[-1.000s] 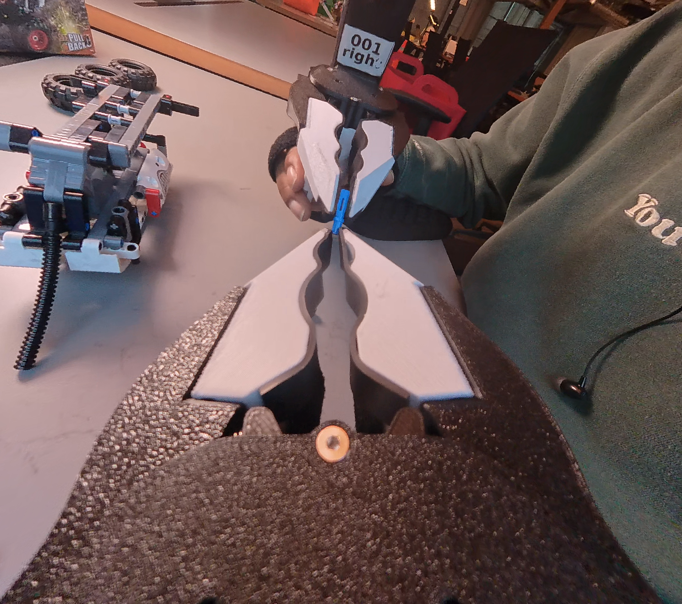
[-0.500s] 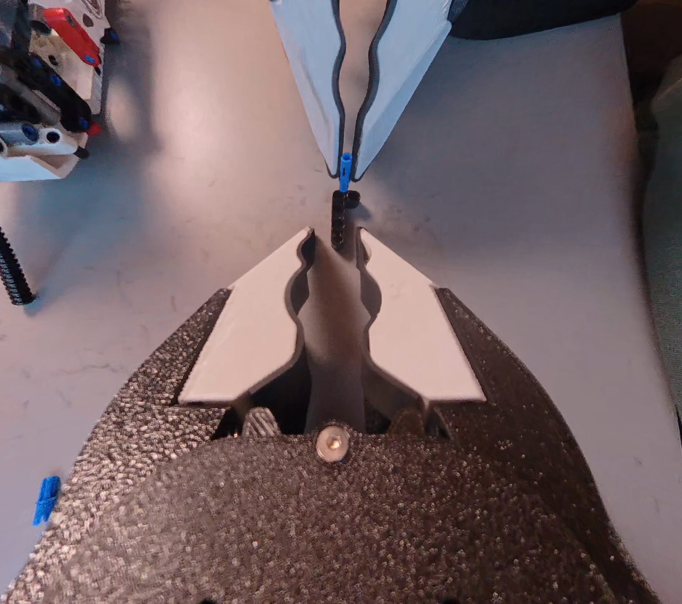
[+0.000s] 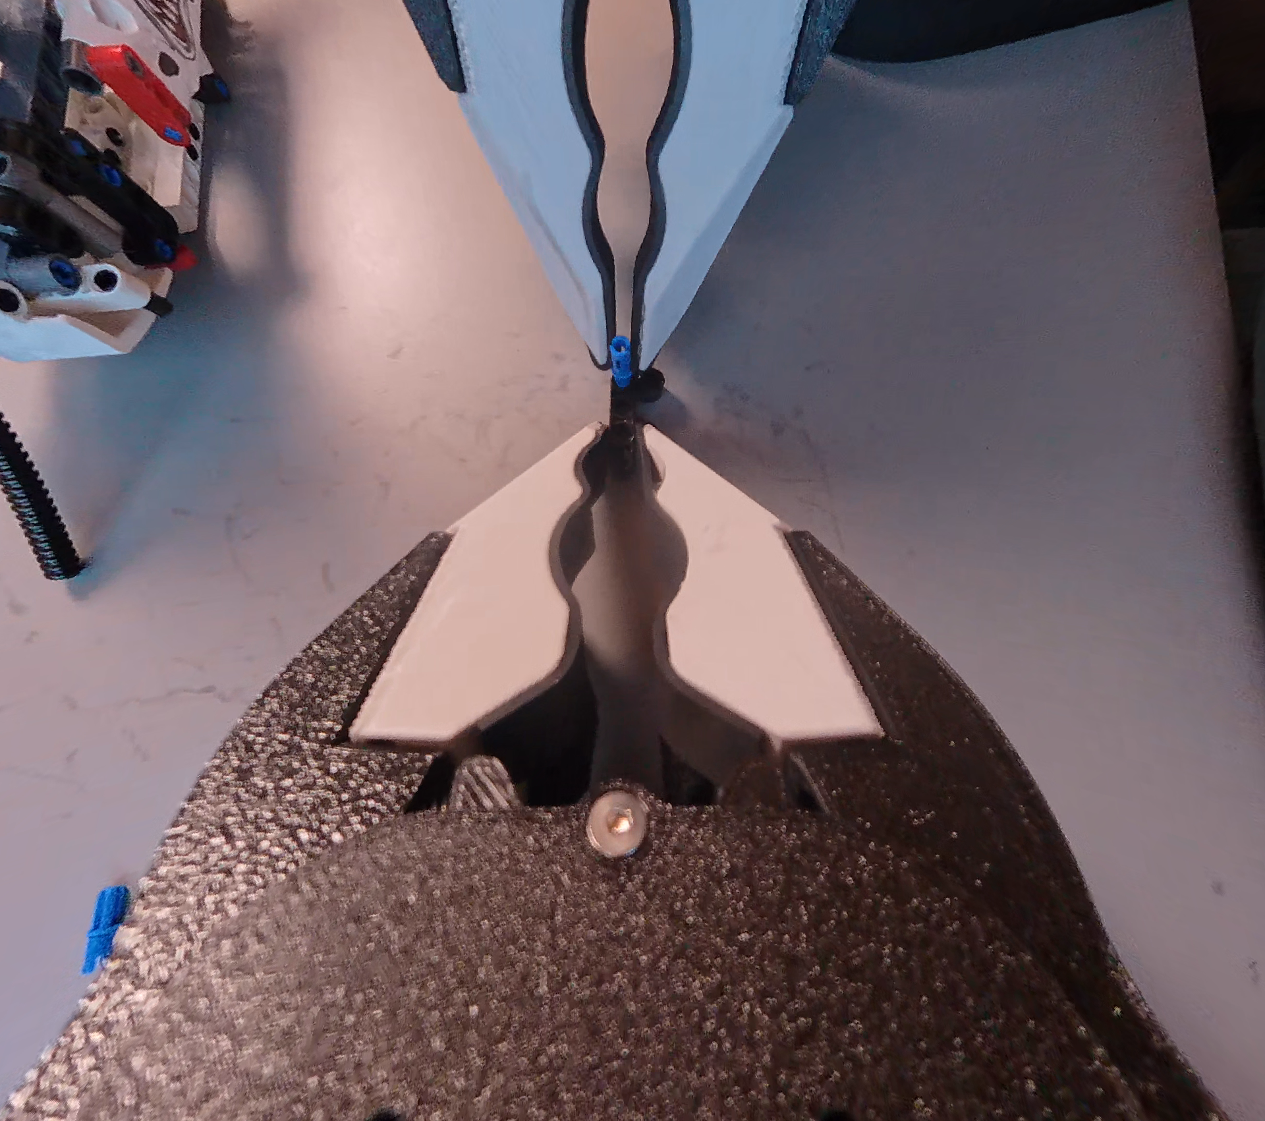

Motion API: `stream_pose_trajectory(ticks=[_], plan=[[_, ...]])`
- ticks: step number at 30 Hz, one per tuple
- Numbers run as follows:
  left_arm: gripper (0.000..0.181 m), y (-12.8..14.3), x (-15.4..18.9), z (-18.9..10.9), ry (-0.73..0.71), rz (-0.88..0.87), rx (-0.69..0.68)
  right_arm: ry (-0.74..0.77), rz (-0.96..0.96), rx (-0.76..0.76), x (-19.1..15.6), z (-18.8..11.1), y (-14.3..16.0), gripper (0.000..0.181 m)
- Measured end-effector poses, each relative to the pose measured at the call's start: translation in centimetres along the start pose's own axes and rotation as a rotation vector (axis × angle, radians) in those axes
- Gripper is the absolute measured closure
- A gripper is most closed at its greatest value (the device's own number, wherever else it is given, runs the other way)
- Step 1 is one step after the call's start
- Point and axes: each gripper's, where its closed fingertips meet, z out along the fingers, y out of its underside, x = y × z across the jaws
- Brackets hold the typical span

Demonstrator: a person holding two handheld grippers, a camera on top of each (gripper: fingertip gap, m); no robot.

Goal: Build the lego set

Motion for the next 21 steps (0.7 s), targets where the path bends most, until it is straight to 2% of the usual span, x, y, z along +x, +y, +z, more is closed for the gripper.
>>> stream_pose_trajectory(ticks=[9, 12, 15, 17, 21], plan=[[0.175, 0.0, 0.1, 0.1, 0.004, 0.006, -0.001, -0.016, -0.06, -0.095, -0.2, 0.4, -0.1, 0.18], [0.175, 0.0, 0.1, 0.0, 0.0, 0.008, -0.001, -0.042, -0.026, -0.093, -0.2, 0.3, 0.4, 0.181], [0.174, 0.0, 0.2, -0.1, 0.0, 0.013, 0.001, -0.048, 0.022, -0.01, -0.4, 0.3, 0.3, 0.181], [0.167, -0.2, 0.3, -0.2, 0.012, 0.012, 0.014, -0.032, 0.068, 0.043, -0.3, 0.1, 0.1, 0.181], [0.175, -0.9, 0.5, -0.4, 0.034, -0.001, 0.059, 0.016, 0.088, 0.084, -0.1, -0.5, 0.5, 0.181]])
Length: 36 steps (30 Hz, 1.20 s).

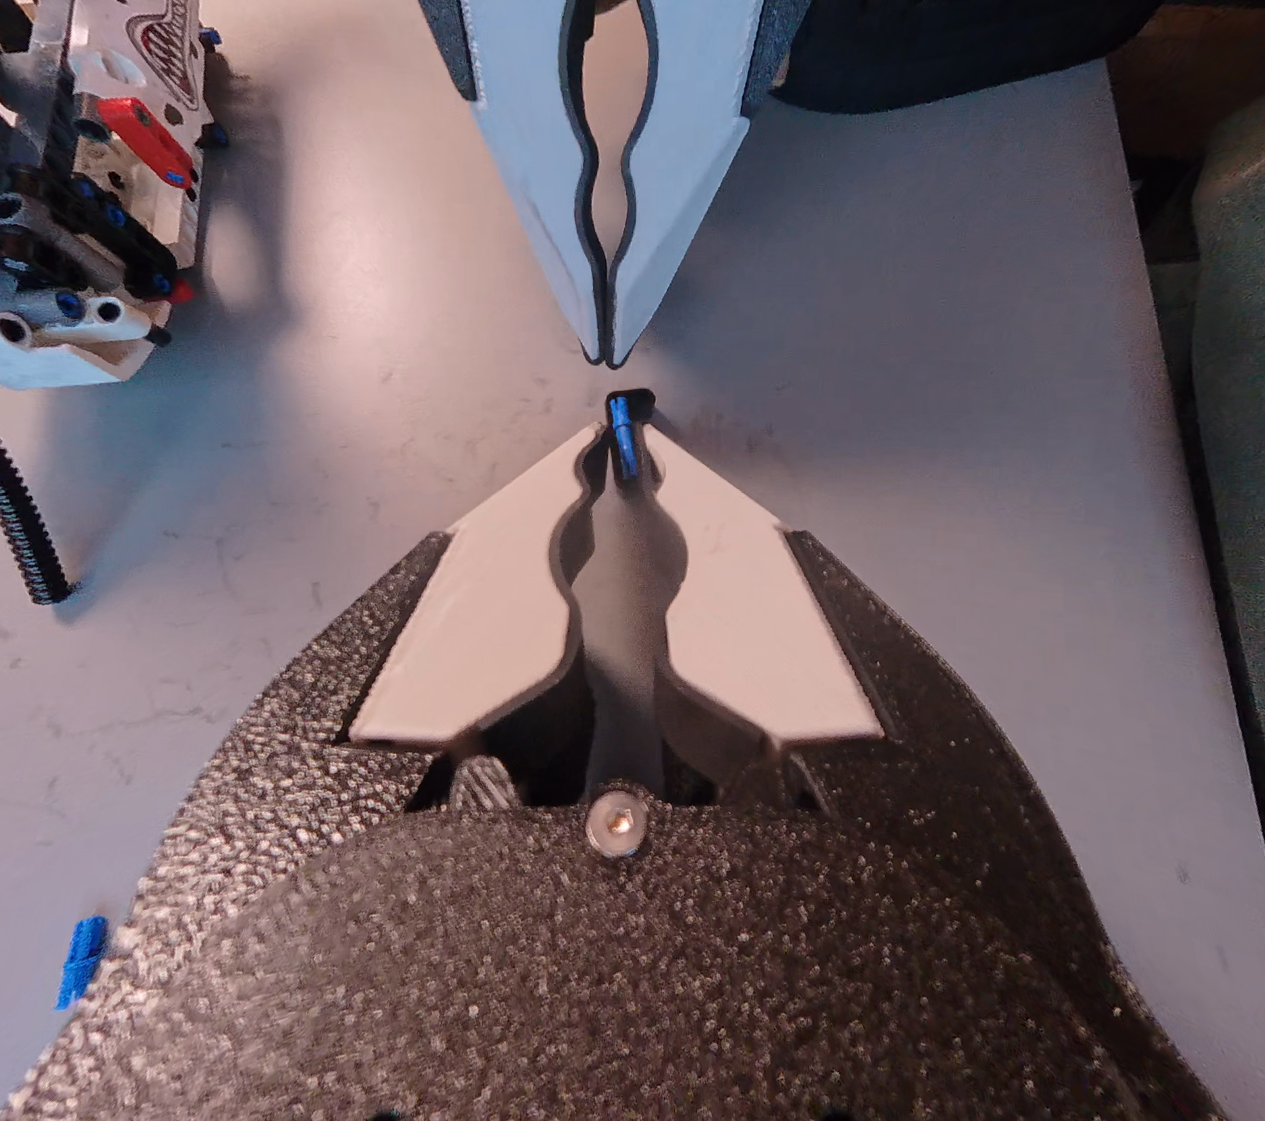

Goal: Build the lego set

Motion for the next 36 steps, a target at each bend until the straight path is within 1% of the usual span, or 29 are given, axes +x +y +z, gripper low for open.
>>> stream_pose_trajectory(ticks=[3, 6, 9, 13, 18, 19, 21, 23, 28, 30, 32, 36], plan=[[0.177, -0.1, 0.0, 0.1, -0.002, -0.004, 0.001, 0.013, 0.015, 0.028, -0.2, -0.1, 0.0, 0.181], [0.178, 0.0, -0.1, 0.0, -0.007, 0.002, 0.0, 0.021, -0.006, 0.038, -0.7, 0.0, -0.2, 0.167], [0.177, -0.1, -0.1, -0.4, -0.001, 0.002, 0.012, 0.058, -0.069, 0.023, -0.9, 0.0, -0.9, 0.163], [0.172, -0.1, -0.3, -1.5, 0.016, 0.006, 0.026, 0.078, -0.098, -0.019, -0.6, 0.7, -1.9, 0.163], [0.169, 0.7, -0.7, -2.8, 0.026, 0.014, 0.004, 0.041, -0.119, -0.095, -0.5, 2.3, -1.7, 0.164], [0.169, 0.8, -0.7, -3.0, 0.032, 0.011, 0.002, 0.037, -0.119, -0.112, -0.4, 2.5, -1.6, 0.165], [0.169, 1.2, -0.8, -3.2, 0.043, 0.006, -0.008, 0.022, -0.117, -0.125, -0.4, 2.9, -1.4, 0.174], [0.169, 1.7, -1.0, -3.4, 0.036, 0.003, -0.033, -0.005, -0.094, -0.091, -0.7, 2.7, -1.8, 0.175], [0.168, 2.2, -1.3, -3.5, 0.03, -0.002, -0.056, 0.015, -0.028, -0.014, 0.2, 1.5, -2.9, 0.173], [0.168, 2.3, -1.1, -3.2, 0.038, -0.001, -0.063, 0.02, -0.035, -0.033, 0.5, 1.6, -2.9, 0.173], [0.168, 2.7, -0.9, -2.9, 0.042, 0.004, -0.082, -0.031, -0.058, -0.111, 0.0, 2.0, -1.8, 0.172], [0.168, 3.0, -1.1, -2.8, 0.036, -0.003, -0.088, -0.072, -0.103, -0.145, -0.9, 2.2, -1.6, 0.174]])
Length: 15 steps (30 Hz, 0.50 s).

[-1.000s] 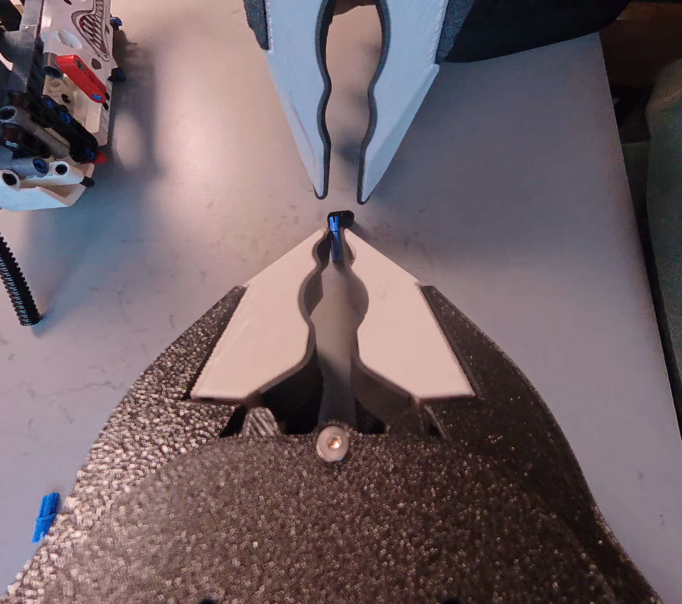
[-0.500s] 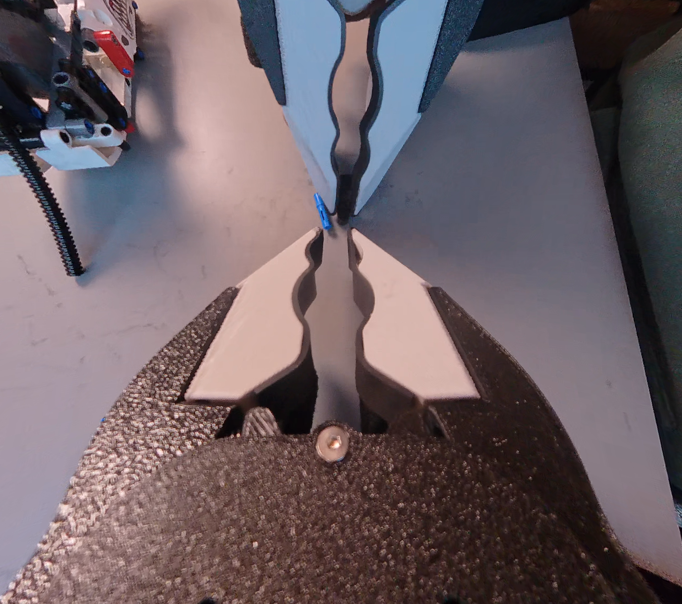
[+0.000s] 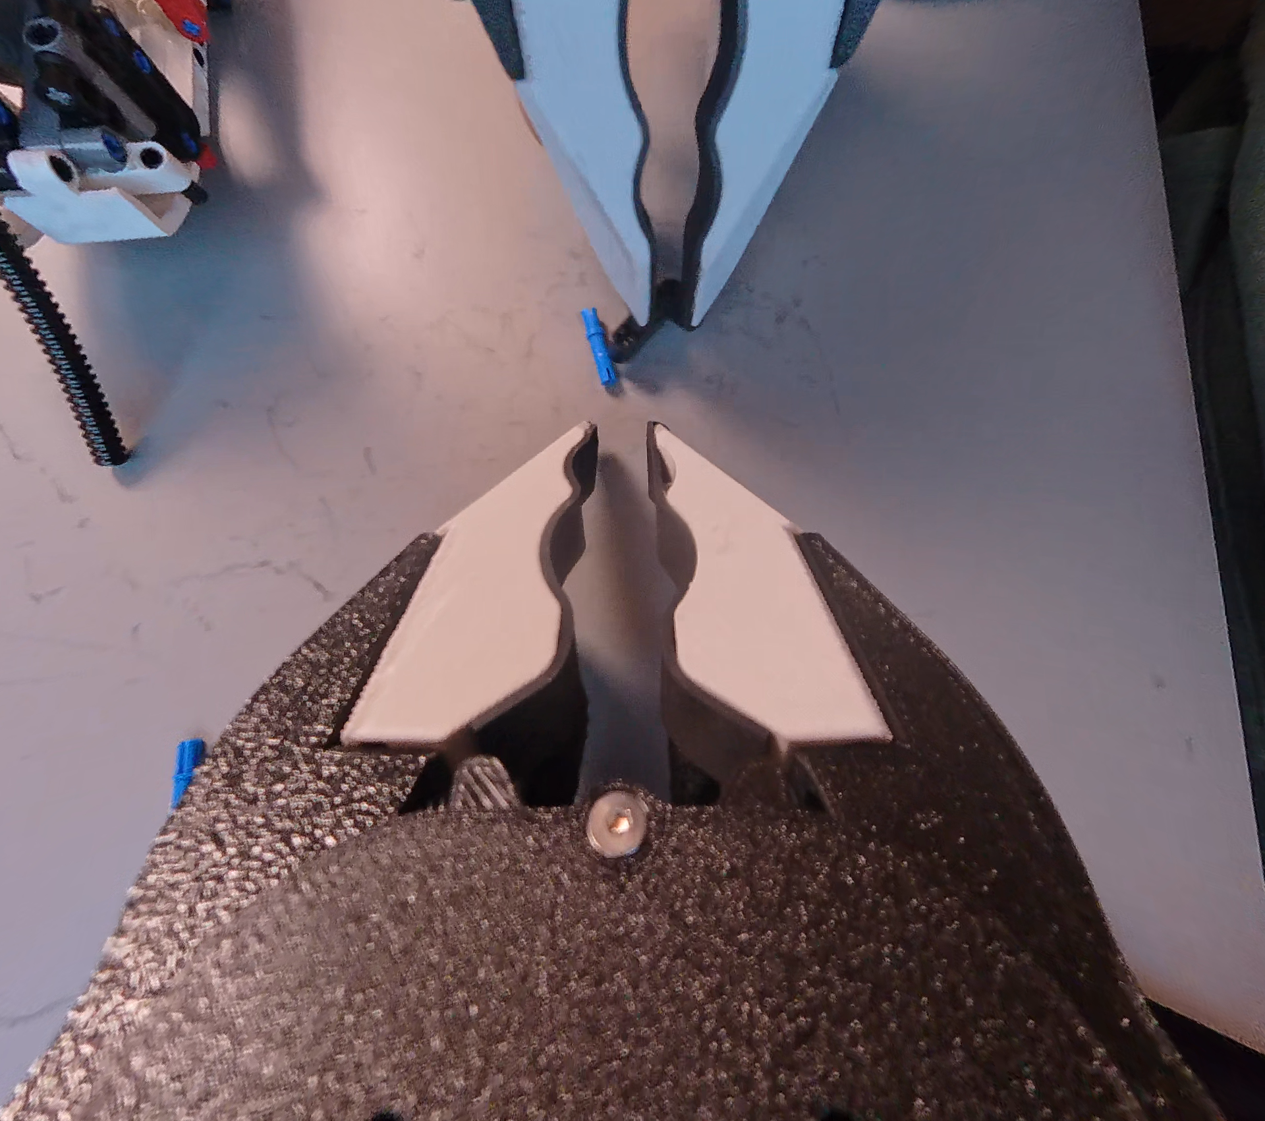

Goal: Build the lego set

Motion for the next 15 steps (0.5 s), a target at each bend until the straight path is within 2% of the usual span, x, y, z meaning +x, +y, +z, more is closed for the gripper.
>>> stream_pose_trajectory(ticks=[6, 10, 13, 15], plan=[[0.167, -0.2, 0.0, 0.0, -0.001, 0.004, 0.006, -0.08, -0.075, 0.041, -2.5, 0.0, -0.2, 0.175], [0.166, 0.1, 0.2, 0.3, 0.004, 0.012, -0.011, 0.0, -0.019, 0.125, -0.4, -1.2, -1.5, 0.173], [0.166, 0.0, 0.1, 0.2, 0.002, 0.004, -0.007, 0.075, -0.04, 0.069, 1.7, -0.7, -1.0, 0.173], [0.166, 0.0, 0.0, 0.1, 0.0, -0.001, -0.004, 0.068, -0.056, 0.024, 2.0, 0.4, -0.7, 0.171]])
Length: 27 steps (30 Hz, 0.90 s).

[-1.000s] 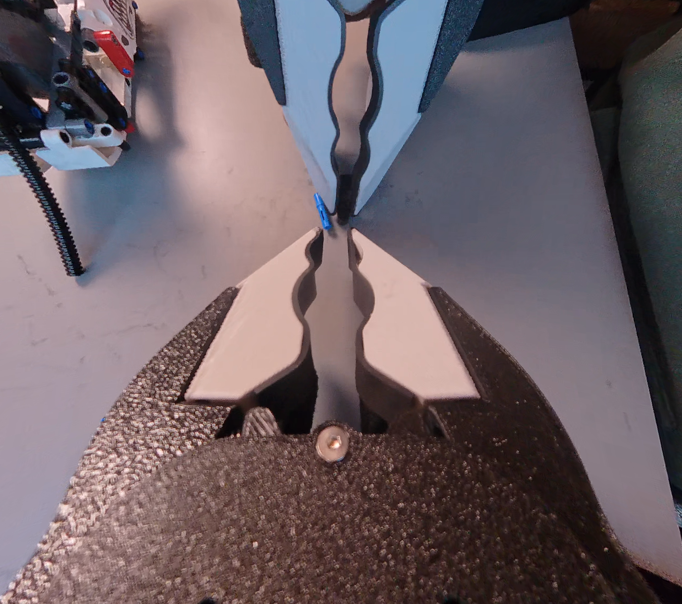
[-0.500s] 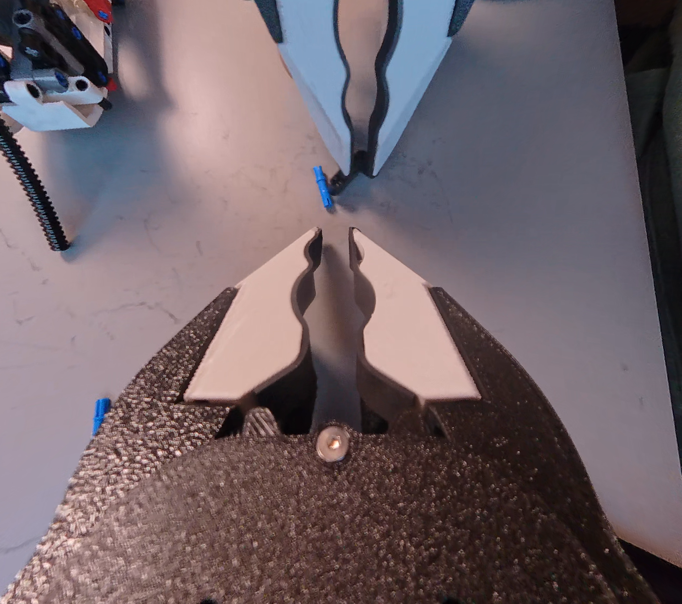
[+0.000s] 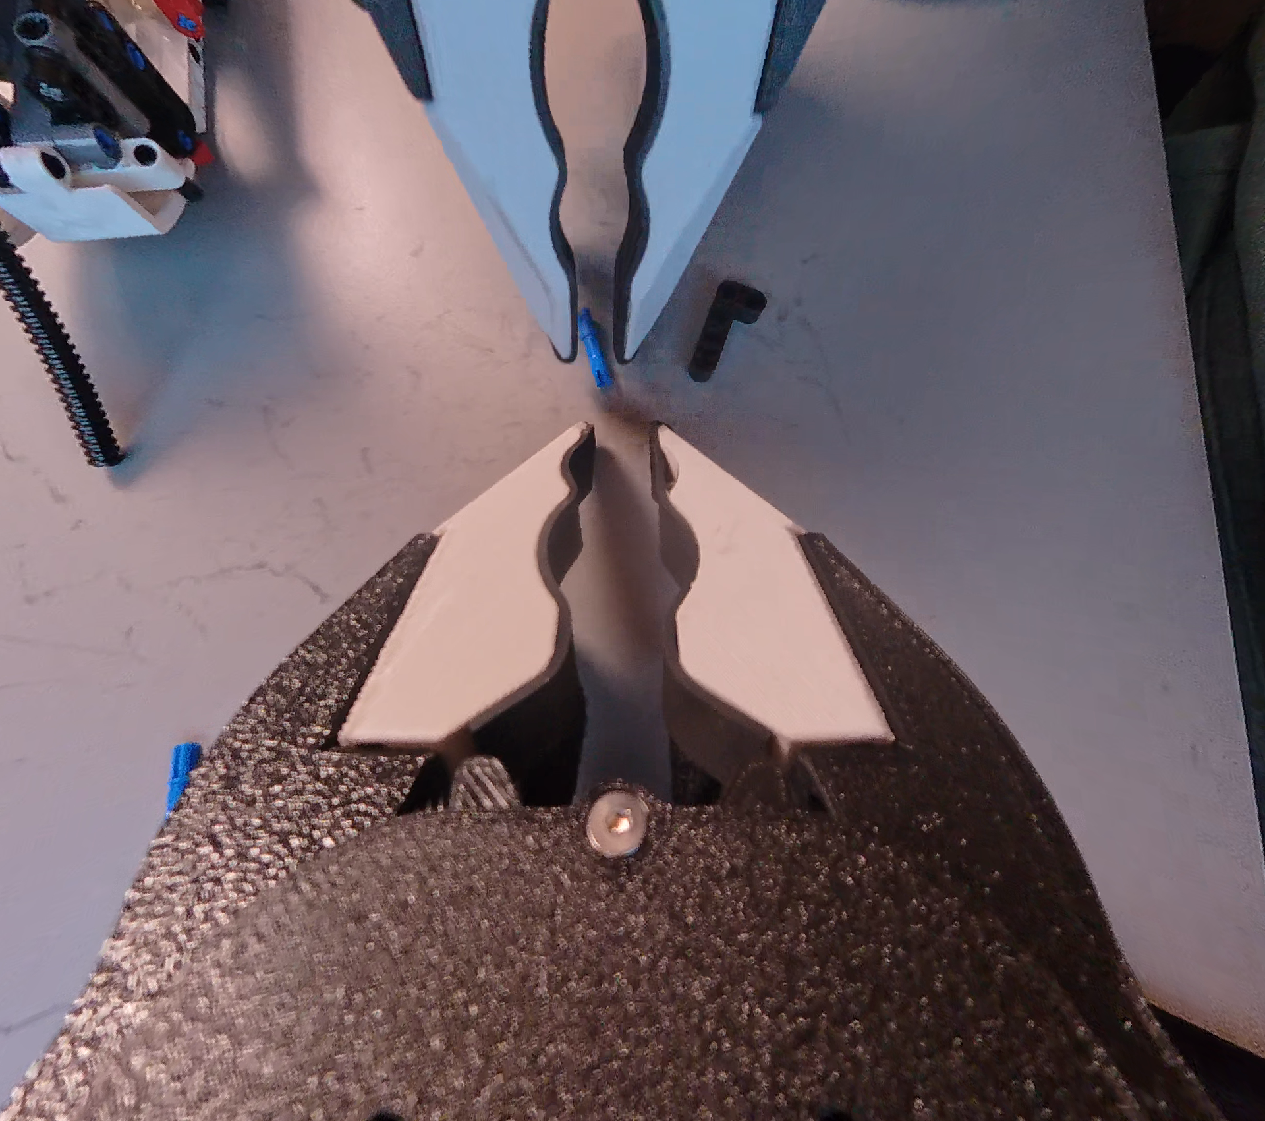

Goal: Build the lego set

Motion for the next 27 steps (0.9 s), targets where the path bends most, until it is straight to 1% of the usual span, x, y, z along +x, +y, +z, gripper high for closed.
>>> stream_pose_trajectory(ticks=[1, 2, 4, 6, 8, 11, 13, 15, 16, 19, 22, 27], plan=[[0.166, 0.0, -0.1, -0.1, -0.001, -0.003, 0.002, -0.005, -0.012, -0.028, 0.0, 0.6, 0.3, 0.172], [0.166, 0.0, -0.1, -0.1, -0.001, -0.007, 0.006, -0.017, -0.024, -0.039, -0.1, 1.0, 0.3, 0.177], [0.165, -0.3, -0.1, -0.3, 0.004, -0.019, 0.023, -0.04, -0.023, -0.037, -0.3, 0.8, 0.1, 0.177], [0.161, -0.9, -0.2, -0.7, 0.014, -0.044, 0.067, -0.03, 0.0, 0.059, -0.1, 0.1, -1.0, 0.178], [0.156, -2.2, -0.3, -1.4, 0.029, -0.07, 0.147, 0.012, 0.077, 0.228, 0.6, -1.5, -3.0, 0.178], [0.152, -5.1, -0.4, -3.0, 0.034, -0.105, 0.322, 0.054, 0.241, 0.617, 1.6, -5.8, -6.8, 0.177], [0.151, -7.4, -0.4, -4.4, 0.049, -0.138, 0.476, 0.063, 0.336, 0.832, 1.8, -8.3, -8.4, 0.177], [0.152, -9.3, 0.0, -5.6, 0.081, -0.167, 0.605, 0.08, 0.394, 0.981, 1.8, -9.8, -9.1, 0.177], [0.158, -9.9, 0.1, -6.1, 0.084, -0.173, 0.65, 0.082, 0.411, 1.029, 1.7, -10.3, -9.3, 0.177], [0.181, -10.4, 0.2, -6.8, 0.081, -0.174, 0.699, 0.087, 0.439, 1.118, 1.7, -11.0, -9.4, 0.178], [0.181, -10.4, 0.1, -7.2, 0.072, -0.17, 0.713, 0.07, 0.459, 1.134, 1.8, -10.9, -8.9, 0.178], [0.181, -10.2, -0.8, -7.4, 0.045, -0.2, 0.727, 0.036, 0.519, 1.222, 2.4, -12.0, -8.4, 0.178]])
